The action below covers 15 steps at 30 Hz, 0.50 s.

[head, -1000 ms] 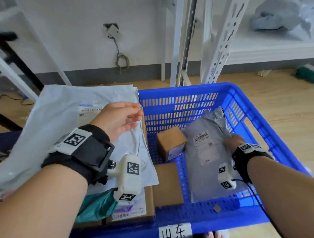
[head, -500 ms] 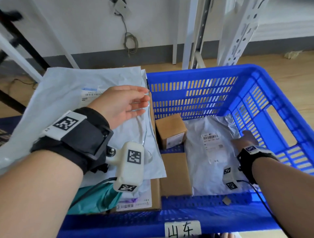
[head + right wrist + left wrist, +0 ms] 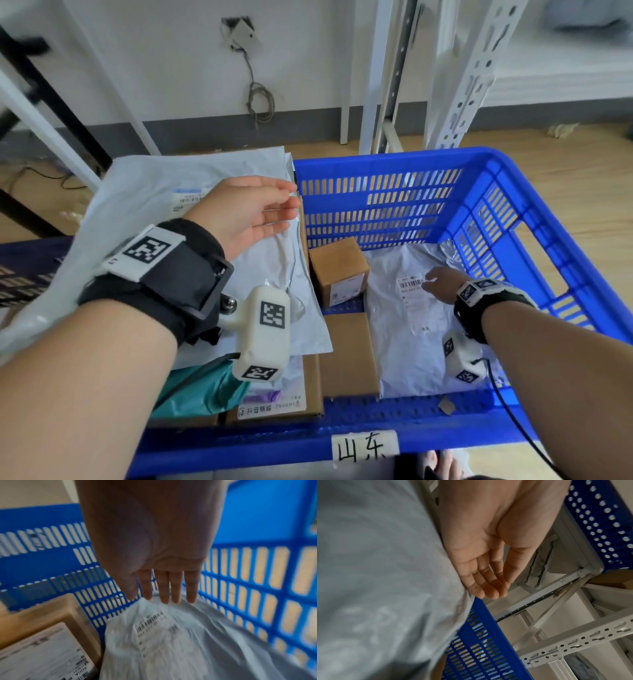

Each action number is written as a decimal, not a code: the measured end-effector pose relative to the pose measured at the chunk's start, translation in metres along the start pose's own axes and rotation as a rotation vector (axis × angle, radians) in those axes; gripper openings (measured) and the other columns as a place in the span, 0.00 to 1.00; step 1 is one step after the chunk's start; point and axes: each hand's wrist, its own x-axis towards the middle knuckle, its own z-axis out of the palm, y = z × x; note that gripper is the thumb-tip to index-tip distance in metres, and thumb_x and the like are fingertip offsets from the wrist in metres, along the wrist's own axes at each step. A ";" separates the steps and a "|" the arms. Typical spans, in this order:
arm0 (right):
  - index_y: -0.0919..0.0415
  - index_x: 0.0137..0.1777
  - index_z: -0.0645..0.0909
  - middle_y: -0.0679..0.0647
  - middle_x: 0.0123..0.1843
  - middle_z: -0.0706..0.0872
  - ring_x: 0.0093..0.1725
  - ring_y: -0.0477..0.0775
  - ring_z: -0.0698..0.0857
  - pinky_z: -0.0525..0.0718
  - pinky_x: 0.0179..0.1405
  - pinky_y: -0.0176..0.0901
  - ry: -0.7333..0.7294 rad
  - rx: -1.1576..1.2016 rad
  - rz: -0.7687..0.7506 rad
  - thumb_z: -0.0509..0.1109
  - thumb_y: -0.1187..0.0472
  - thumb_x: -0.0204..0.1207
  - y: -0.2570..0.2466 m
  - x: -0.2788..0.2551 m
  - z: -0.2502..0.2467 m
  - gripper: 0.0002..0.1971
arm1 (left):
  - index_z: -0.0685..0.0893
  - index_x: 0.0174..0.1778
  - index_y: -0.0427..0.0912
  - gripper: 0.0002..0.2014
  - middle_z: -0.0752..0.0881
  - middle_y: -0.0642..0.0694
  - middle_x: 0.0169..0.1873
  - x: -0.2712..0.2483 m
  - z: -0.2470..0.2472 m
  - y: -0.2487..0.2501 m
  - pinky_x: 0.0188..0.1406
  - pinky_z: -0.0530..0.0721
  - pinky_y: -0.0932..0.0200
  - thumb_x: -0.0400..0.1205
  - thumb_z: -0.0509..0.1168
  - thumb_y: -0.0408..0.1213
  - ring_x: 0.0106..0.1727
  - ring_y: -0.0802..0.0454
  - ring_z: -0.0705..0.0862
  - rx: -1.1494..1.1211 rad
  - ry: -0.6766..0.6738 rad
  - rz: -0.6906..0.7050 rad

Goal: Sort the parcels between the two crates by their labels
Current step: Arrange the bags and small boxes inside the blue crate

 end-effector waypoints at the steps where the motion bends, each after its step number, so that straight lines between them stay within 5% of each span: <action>1: 0.63 0.75 0.73 0.59 0.75 0.75 0.73 0.58 0.75 0.73 0.70 0.44 0.032 -0.035 -0.018 0.55 0.53 0.87 -0.005 -0.005 -0.011 0.21 | 0.86 0.51 0.40 0.06 0.89 0.45 0.40 -0.002 0.000 0.002 0.47 0.88 0.58 0.83 0.64 0.29 0.42 0.52 0.88 0.035 0.017 0.012; 10: 0.63 0.59 0.84 0.61 0.59 0.85 0.58 0.62 0.83 0.79 0.55 0.46 0.241 -0.023 -0.196 0.58 0.56 0.83 -0.082 -0.057 -0.100 0.16 | 0.87 0.44 0.44 0.06 0.88 0.47 0.41 -0.020 -0.023 0.024 0.46 0.82 0.58 0.79 0.66 0.30 0.43 0.54 0.83 0.305 0.199 0.178; 15: 0.62 0.49 0.83 0.58 0.50 0.86 0.44 0.55 0.82 0.77 0.39 0.41 0.304 0.070 -0.262 0.59 0.57 0.81 -0.124 -0.085 -0.114 0.13 | 0.89 0.46 0.45 0.07 0.87 0.46 0.55 -0.029 -0.066 0.030 0.66 0.79 0.50 0.79 0.65 0.34 0.60 0.44 0.83 0.564 0.371 0.201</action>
